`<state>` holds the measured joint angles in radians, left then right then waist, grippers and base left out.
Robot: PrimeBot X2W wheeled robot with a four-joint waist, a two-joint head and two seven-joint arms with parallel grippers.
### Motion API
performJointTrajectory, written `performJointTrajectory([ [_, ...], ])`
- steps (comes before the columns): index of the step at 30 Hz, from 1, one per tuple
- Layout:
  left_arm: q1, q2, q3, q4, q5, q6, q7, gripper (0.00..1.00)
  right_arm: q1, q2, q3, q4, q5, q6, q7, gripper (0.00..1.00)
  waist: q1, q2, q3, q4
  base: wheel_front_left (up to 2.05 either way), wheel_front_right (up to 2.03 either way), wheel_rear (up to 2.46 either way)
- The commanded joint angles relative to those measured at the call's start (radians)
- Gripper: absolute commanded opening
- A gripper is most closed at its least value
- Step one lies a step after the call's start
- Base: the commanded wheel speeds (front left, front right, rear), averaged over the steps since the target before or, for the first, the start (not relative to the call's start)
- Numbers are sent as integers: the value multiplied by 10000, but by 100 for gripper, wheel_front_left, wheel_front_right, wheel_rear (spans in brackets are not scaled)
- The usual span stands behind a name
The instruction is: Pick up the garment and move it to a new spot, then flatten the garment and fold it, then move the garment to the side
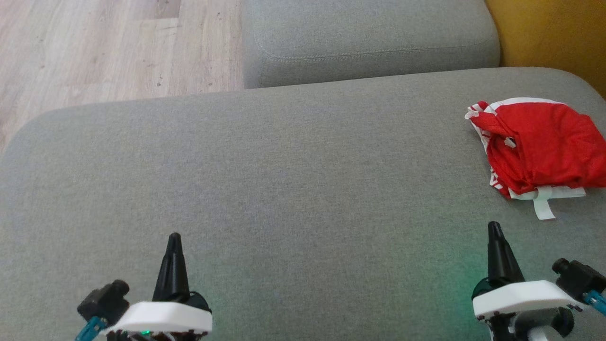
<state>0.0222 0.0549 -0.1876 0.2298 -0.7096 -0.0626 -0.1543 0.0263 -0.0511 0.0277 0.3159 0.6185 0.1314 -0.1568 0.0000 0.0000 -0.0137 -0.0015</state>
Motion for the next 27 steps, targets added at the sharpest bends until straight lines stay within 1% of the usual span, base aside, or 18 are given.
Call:
performJointTrajectory([
  [1,-602,121,289,-245,-249,-73,48,0,-583,-152,9,-386,301,-2,81,0,0,0,2,1,0,0,0],
  [27,-804,164,998,-133,-3057,-260,752,0,-807,-187,-313,-494,3361,-4,795,0,0,0,54,5,0,0,0],
])
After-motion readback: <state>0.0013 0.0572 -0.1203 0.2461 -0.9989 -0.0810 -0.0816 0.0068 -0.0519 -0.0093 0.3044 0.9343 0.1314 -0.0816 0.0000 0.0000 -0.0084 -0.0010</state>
